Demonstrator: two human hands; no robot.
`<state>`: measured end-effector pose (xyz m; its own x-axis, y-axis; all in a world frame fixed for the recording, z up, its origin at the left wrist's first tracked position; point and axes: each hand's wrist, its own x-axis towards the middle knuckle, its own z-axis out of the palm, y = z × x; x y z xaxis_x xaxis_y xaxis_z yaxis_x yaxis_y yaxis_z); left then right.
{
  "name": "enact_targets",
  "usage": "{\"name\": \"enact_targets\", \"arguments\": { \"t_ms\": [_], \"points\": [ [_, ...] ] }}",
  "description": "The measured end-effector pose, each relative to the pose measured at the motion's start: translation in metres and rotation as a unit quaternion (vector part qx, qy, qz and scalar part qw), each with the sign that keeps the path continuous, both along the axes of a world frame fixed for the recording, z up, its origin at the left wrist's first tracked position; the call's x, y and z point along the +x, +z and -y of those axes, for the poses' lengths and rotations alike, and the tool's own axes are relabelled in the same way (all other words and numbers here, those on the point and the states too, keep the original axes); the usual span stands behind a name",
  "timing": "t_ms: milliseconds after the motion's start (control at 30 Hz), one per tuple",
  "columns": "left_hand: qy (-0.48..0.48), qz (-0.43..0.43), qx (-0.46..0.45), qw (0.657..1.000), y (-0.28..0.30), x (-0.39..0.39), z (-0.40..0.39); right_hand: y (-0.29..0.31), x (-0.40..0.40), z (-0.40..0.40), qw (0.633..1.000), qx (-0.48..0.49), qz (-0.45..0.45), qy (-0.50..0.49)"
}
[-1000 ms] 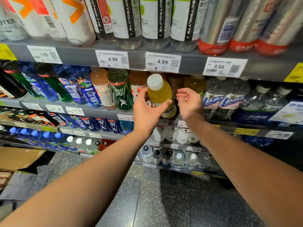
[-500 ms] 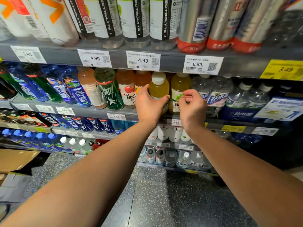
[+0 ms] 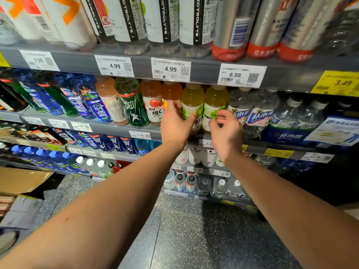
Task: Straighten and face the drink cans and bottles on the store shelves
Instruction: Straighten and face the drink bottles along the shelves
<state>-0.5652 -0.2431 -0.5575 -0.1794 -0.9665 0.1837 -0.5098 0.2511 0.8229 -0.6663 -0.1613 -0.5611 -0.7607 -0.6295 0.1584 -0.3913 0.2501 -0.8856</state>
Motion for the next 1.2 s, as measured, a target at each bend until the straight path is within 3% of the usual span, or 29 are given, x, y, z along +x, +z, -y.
{"name": "enact_targets", "arguments": {
  "t_ms": [367,600,800,900,1067,1200],
  "points": [
    [0.031,-0.005,0.038,0.999,0.004,0.077,0.014,0.018,0.046,0.011,0.992,0.015,0.013,0.123],
    [0.063,-0.012,0.013,0.998,0.007,0.159,0.065,0.026,0.111,0.064,0.991,-0.013,0.03,0.133],
    [-0.007,-0.035,-0.016,0.999,0.008,0.208,0.109,0.026,0.166,0.109,0.995,0.013,0.031,0.097],
    [-0.058,-0.047,-0.016,0.997,0.014,0.217,0.125,0.027,0.181,0.127,0.996,0.031,-0.014,0.08],
    [-0.062,0.024,-0.056,0.996,0.022,0.22,0.148,0.025,0.192,0.149,0.993,0.012,-0.1,0.057],
    [-0.073,0.068,-0.092,0.991,0.026,0.214,0.156,0.022,0.189,0.157,0.993,0.047,-0.088,0.068]
  ]
}}
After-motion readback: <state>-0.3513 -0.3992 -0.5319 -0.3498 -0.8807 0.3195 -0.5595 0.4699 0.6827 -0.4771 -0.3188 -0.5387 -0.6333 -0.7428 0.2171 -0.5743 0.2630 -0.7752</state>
